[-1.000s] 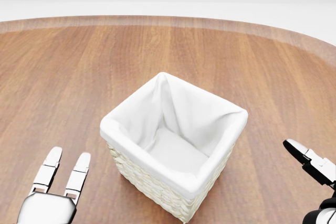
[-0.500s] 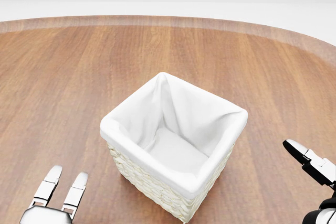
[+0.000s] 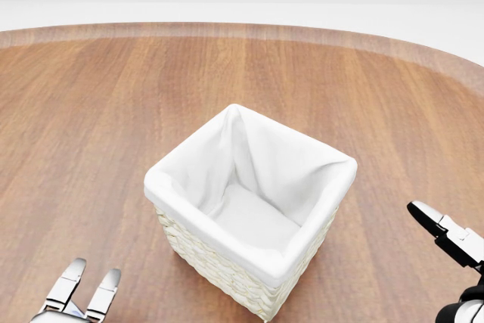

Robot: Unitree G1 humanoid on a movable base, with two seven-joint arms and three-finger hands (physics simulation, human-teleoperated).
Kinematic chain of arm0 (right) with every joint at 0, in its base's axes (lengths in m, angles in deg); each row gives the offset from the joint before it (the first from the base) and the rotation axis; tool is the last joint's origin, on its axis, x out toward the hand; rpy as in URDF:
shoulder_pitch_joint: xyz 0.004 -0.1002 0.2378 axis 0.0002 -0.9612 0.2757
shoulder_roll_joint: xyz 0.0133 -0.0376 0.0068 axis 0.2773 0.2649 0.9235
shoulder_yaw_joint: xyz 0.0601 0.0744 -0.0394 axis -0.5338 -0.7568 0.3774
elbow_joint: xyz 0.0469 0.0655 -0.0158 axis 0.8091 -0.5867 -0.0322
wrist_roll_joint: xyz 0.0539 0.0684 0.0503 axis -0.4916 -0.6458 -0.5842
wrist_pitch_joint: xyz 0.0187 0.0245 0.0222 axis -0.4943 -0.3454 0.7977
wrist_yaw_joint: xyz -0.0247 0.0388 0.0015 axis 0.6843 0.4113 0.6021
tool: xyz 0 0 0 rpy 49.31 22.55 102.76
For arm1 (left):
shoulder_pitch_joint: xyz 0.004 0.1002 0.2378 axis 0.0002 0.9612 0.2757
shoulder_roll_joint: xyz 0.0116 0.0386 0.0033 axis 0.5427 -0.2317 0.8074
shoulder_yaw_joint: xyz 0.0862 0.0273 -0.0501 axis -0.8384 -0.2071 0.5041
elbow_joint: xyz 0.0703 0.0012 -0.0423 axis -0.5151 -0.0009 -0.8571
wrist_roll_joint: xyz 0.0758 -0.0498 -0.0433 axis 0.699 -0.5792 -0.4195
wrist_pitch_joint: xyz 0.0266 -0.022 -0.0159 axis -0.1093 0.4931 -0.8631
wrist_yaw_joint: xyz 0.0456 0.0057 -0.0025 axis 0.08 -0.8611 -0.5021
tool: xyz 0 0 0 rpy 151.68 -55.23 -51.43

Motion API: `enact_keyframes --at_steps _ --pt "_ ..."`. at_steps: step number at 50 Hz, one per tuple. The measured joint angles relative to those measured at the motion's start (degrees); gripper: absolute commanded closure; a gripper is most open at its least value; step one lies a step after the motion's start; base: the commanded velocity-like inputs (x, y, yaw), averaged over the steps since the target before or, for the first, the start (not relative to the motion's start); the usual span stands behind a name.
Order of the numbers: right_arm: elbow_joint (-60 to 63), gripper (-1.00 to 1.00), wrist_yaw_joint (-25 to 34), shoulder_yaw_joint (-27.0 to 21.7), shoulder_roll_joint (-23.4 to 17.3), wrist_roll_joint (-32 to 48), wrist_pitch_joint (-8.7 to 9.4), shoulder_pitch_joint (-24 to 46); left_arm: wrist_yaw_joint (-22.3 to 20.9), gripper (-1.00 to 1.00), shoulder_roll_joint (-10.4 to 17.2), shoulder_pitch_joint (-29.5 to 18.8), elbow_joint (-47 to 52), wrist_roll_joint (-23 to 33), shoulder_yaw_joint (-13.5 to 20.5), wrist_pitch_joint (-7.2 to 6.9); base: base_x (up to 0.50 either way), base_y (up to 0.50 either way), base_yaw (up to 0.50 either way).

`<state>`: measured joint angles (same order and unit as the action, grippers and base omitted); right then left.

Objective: Pick up the alphabet soup and the cream cheese box, and put them in the basket.

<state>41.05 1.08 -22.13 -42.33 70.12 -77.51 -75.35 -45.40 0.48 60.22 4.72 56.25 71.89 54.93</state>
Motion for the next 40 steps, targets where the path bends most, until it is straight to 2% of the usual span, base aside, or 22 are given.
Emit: enact_keyframes --at_steps 30,31,32,33,34,36,37,40 --pt "-0.38 -1.00 0.00 0.06 -0.10 0.07 0.00 0.15 0.00 -1.00 -0.99 -16.39 -26.78 -0.89 -7.01 0.00 0.00 0.00 0.00" --pt "-0.35 -1.00 0.00 0.06 -0.10 0.06 0.00 0.15 0.00 -0.53 -1.08 -16.88 -27.57 -0.82 -7.22 0.00 0.00 0.00 0.00" --pt "-0.31 -1.00 0.00 0.06 -0.09 0.06 0.00 0.14 0.00 -0.25 -1.17 -17.32 -28.42 -0.72 -7.43 -0.01 0.00 0.00 0.00" --pt "-0.28 -1.00 0.00 0.06 -0.09 0.06 0.00 0.14 0.02 0.31 -1.25 -17.69 -29.17 -0.67 -7.56 0.01 0.00 0.00 0.00" --pt "-0.23 -1.00 0.00 0.06 -0.09 0.07 0.00 0.13 0.01 0.51 -1.30 -17.96 -29.84 -0.64 -7.62 0.00 0.00 0.00 0.00" --pt "-0.14 -1.00 0.00 0.05 -0.07 0.06 0.00 0.11 0.01 0.73 -1.35 -18.12 -29.97 -0.56 -7.57 0.00 0.00 0.00 0.00" --pt "-0.10 -1.00 0.00 0.05 -0.07 0.07 0.00 0.11 0.01 1.00 -1.40 -18.12 -29.85 -0.57 -7.47 0.00 0.00 0.00 0.00" --pt "-0.14 -1.00 0.00 0.05 -0.07 0.09 0.00 0.13 0.01 1.00 -1.60 -18.28 -29.24 -0.59 -7.21 -0.01 0.00 0.00 0.00"
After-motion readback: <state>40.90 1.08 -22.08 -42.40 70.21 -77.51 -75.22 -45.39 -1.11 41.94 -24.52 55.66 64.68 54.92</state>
